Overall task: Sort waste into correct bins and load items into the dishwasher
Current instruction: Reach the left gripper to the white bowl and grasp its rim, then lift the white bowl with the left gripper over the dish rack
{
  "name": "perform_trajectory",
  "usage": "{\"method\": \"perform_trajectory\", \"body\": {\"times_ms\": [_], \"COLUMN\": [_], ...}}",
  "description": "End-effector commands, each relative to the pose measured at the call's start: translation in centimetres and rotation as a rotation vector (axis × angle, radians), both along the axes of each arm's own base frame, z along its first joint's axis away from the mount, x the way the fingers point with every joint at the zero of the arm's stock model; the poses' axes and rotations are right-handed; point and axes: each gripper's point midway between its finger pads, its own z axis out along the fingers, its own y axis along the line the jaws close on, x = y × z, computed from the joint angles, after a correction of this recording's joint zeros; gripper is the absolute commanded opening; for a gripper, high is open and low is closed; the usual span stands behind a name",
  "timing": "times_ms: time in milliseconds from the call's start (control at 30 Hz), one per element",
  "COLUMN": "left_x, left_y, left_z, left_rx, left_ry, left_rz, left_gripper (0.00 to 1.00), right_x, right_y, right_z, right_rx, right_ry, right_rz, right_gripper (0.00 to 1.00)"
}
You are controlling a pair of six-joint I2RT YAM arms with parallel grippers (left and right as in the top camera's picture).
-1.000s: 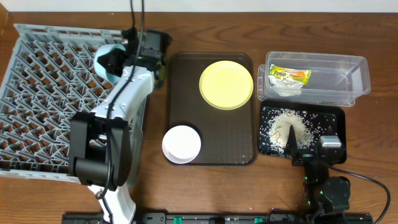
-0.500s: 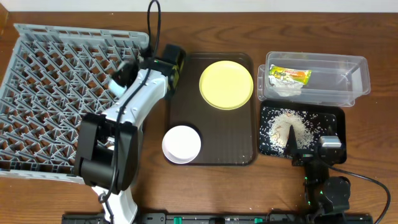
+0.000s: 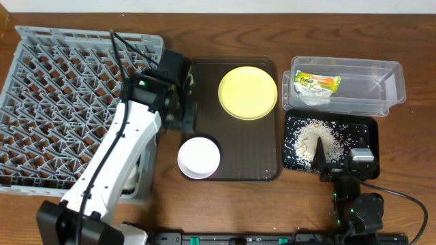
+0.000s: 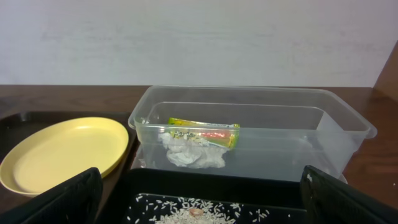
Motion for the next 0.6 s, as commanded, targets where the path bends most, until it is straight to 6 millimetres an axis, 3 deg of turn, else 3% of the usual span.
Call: {"method": "perform_trajectory", "body": {"times_ms": [0, 100, 233, 333, 533, 567], "left_x": [-3.5, -4.9, -5.4, -5.1, -5.8, -6.0], "left_y": [-0.6, 0.3, 3.0, 2.4, 2.1, 2.2], "left_z": [-3.2, -6.2, -9.5, -11.3, -14.0, -14.1], "left_rx": [-0.048, -0.016, 0.109, 0.067, 0.031, 0.031], "left_ry": [0.173, 0.224, 0.21, 0.18, 0.172, 0.179], "left_rz": [0.005, 0.042, 0.139, 0.14, 0.157, 0.163], "left_gripper": [0.55, 0.55, 0.53, 0.52, 0.41, 0.35], "right_x": [0.0, 0.0, 0.0, 0.0, 0.0, 0.0], "right_y": [-0.3, -0.3, -0.3, -0.3, -0.3, -0.3], "right_z": [0.0, 0.0, 0.0, 0.0, 0.0, 0.0], "right_rx": [-0.009, -0.009, -0.009, -0.01, -0.009, -0.009], "right_ry": [-0.004, -0.004, -0.004, -0.004, -0.004, -0.004], "right_rz": [-0.012, -0.012, -0.012, -0.012, -0.012, -0.012], "right_gripper": [0.99, 0.99, 0.99, 0.99, 0.99, 0.99]}}
